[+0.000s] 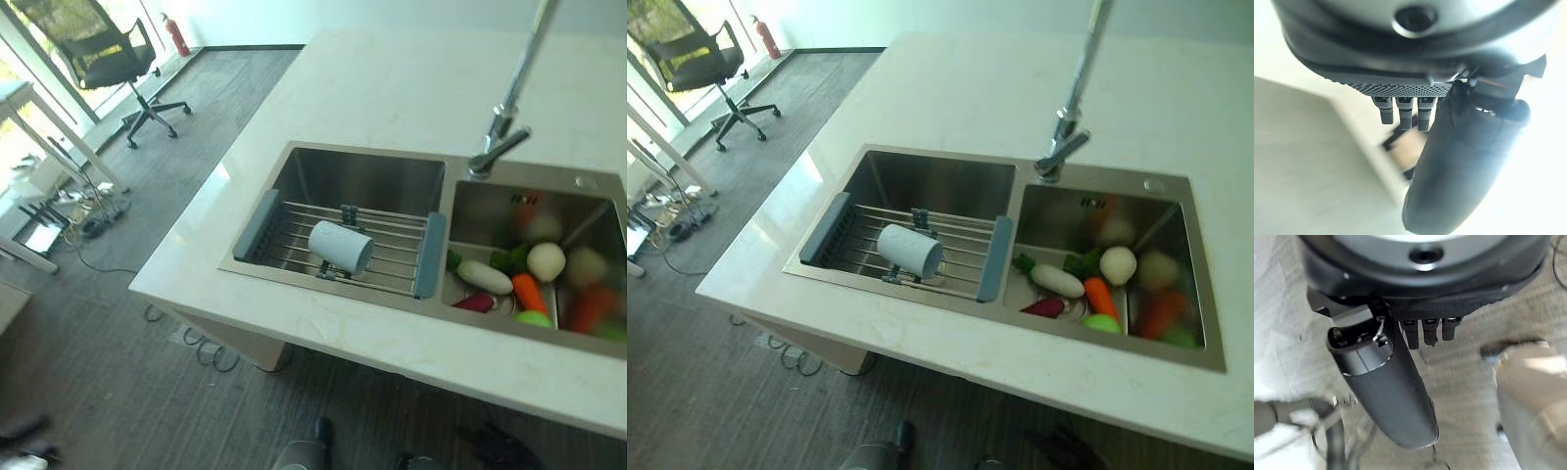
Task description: Place the dishes in the dishwasher.
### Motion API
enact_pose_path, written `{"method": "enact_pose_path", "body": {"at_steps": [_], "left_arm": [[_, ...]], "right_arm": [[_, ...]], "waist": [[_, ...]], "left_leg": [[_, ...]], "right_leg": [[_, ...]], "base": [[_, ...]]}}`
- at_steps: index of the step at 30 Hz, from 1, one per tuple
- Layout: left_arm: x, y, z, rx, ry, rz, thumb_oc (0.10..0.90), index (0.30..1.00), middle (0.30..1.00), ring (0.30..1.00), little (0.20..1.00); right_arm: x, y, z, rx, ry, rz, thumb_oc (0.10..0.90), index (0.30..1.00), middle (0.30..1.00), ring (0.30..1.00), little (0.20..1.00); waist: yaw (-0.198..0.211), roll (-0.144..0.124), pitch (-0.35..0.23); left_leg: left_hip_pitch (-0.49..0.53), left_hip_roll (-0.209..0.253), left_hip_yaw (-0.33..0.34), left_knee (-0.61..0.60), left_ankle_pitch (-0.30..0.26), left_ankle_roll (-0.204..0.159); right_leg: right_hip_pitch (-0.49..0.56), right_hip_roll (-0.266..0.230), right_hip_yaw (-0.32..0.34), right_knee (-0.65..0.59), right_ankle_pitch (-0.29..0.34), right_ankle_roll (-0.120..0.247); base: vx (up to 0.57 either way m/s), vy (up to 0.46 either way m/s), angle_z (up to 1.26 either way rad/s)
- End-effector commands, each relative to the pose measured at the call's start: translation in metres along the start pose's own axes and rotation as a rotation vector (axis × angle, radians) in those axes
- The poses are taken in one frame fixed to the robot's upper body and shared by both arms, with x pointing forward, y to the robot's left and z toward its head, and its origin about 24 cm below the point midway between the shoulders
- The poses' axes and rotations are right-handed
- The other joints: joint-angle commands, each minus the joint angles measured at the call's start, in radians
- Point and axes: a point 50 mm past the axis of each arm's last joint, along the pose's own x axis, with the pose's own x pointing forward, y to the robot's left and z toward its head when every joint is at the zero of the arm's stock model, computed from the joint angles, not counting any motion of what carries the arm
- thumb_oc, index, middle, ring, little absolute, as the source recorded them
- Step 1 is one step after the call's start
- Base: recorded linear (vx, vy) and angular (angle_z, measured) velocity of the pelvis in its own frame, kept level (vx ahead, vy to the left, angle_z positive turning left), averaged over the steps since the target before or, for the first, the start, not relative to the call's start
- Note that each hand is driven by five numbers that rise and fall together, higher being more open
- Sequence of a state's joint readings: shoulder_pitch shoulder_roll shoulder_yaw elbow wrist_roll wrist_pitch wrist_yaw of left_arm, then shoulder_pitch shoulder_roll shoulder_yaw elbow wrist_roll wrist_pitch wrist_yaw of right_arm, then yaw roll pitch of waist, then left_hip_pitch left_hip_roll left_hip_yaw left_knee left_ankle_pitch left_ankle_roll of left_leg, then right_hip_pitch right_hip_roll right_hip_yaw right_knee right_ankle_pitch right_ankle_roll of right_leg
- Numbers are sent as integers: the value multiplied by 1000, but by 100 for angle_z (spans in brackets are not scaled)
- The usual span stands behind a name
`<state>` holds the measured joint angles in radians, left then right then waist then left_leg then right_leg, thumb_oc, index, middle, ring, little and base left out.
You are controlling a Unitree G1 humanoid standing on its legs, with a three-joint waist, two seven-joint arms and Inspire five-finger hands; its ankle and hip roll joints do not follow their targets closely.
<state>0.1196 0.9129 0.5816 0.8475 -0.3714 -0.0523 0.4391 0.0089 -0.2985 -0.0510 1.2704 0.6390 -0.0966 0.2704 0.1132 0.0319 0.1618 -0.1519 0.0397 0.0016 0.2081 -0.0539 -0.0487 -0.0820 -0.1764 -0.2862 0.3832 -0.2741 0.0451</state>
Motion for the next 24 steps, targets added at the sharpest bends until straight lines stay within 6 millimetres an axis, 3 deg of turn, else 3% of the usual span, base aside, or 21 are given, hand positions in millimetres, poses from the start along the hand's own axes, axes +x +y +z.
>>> {"method": "enact_pose_path", "body": {"at_steps": [1,4,5,9,10,13,15,19,24], "left_arm": [[11,39,98,-44,-457,142,800,900,900,900,900],[-7,54,177,-169,-773,143,800,900,900,900,900],[-25,45,207,-252,-877,7,800,900,900,900,900],[-51,16,230,-340,-964,-256,800,900,900,900,900],[-69,-2,240,-355,-1030,-352,800,900,900,900,900],[-97,-15,254,-355,-1213,-450,800,900,900,900,900],[-123,-30,263,-336,-1304,-640,800,900,900,900,900],[-168,-73,264,-156,-1346,-1022,800,900,900,900,900],[-176,-112,253,52,-1206,-1198,800,900,900,900,900]], "right_arm": [[0,-9,19,-12,-56,-49,800,900,900,900,900],[0,-7,15,16,-39,-63,800,900,900,900,900],[0,-7,11,43,-22,-72,800,900,900,900,900],[-2,-9,-1,80,21,-87,800,900,900,900,900],[-3,-10,-9,93,50,-98,800,900,900,900,900],[-6,-14,-17,119,86,-119,800,900,900,900,900],[-8,-17,-22,131,113,-128,800,900,900,900,900],[-13,-25,-30,147,141,-139,800,900,900,900,900],[-12,-24,-25,143,128,-118,800,900,900,900,900]], "waist": [[-2,51,-40],[-7,44,-49],[-16,37,-55],[-34,31,-62],[-47,28,-66],[-65,24,-66],[-77,22,-66],[-109,21,-69],[-139,23,-72]], "left_leg": [[-20,22,12,92,-146,-2],[-10,22,24,92,-159,2],[-6,23,31,92,-166,2],[-4,25,38,92,-167,2],[-1,28,47,92,-170,2],[8,34,63,92,-177,4],[16,36,71,92,-181,5],[27,41,85,92,-187,6],[38,42,98,92,-190,9]], "right_leg": [[29,-58,-19,-83,57,133],[28,-56,-5,-83,56,139],[27,-53,2,-83,52,141],[19,-44,21,-83,55,139],[14,-37,34,-83,56,137],[11,-32,49,-83,57,137],[9,-27,62,-83,58,138],[3,-16,84,-83,63,141],[-5,-1,115,-83,70,143]], "base": [[85,-71,-13],[65,-87,-17],[35,-94,-3],[21,-65,-12],[34,-77,-25],[25,-55,-19],[1,-42,-48],[3,-44,-19],[9,-22,-23]]}}
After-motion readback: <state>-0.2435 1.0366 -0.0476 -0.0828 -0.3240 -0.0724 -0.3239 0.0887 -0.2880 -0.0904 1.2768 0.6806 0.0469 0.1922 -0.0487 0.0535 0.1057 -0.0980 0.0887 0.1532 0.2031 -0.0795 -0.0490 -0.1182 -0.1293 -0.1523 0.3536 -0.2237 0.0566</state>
